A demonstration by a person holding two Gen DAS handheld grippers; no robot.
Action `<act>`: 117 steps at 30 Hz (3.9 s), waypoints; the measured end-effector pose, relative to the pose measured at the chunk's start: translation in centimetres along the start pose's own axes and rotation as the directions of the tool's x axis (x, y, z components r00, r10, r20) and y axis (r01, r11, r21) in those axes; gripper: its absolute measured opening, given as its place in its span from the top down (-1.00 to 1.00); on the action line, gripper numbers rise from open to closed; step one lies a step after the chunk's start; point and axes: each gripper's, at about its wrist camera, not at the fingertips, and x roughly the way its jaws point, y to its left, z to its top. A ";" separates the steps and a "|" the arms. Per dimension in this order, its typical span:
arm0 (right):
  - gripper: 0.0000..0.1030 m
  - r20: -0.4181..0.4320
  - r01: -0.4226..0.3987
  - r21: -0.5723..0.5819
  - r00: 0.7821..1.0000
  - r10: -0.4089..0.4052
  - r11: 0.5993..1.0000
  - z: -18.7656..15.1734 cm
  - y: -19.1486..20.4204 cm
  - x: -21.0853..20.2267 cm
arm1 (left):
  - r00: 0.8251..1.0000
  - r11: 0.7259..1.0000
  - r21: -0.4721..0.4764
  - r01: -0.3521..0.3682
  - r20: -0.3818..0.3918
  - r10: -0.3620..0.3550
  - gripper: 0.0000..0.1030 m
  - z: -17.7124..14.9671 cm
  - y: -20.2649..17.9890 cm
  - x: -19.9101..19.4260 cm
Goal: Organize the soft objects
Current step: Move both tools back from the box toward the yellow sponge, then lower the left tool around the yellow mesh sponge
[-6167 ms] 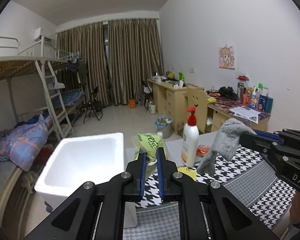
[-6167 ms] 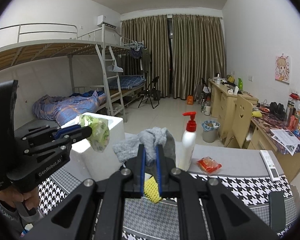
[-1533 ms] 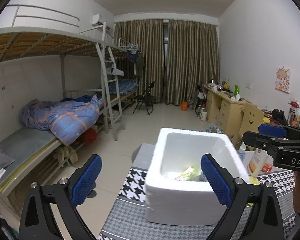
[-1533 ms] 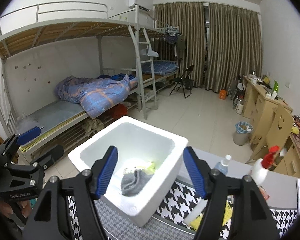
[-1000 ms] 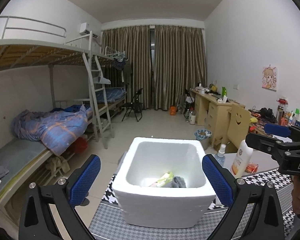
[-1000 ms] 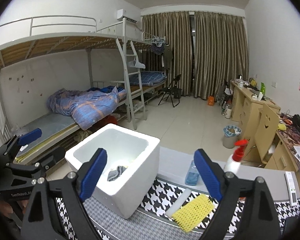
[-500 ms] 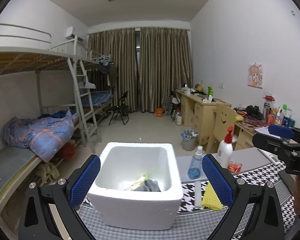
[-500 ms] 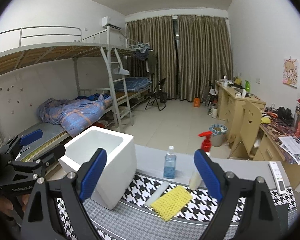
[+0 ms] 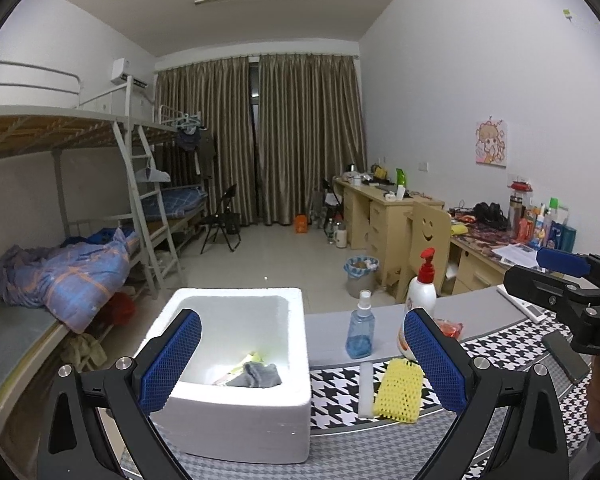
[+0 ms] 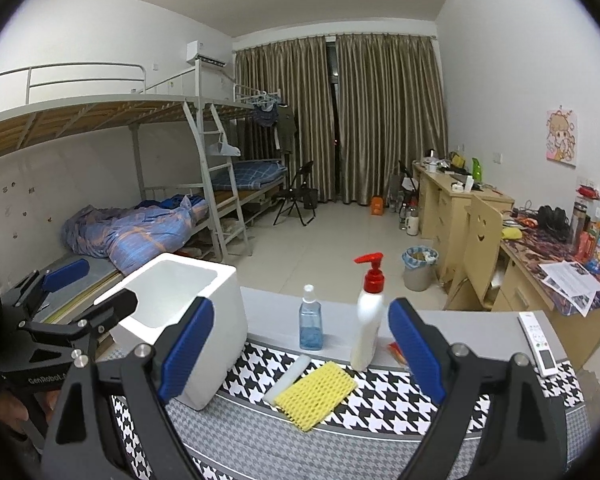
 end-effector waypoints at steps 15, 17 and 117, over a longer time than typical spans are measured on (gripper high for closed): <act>-0.79 -0.022 0.027 0.036 0.999 -0.026 0.999 -1.2 -2.3 0.0 | 0.999 0.999 0.016 0.040 -0.027 -0.040 -0.98 -0.2 -2.0 1.3; -0.78 -0.024 0.034 0.041 0.999 -0.033 0.999 -1.3 -2.7 -0.1 | 0.999 0.999 0.020 0.039 -0.030 -0.039 -0.98 -0.3 -2.2 1.5; -0.78 -0.182 0.065 0.083 0.982 -0.049 0.994 -6.9 -9.5 5.2 | 0.912 0.996 0.025 0.080 -0.405 -0.063 -0.74 -8.9 -7.6 18.8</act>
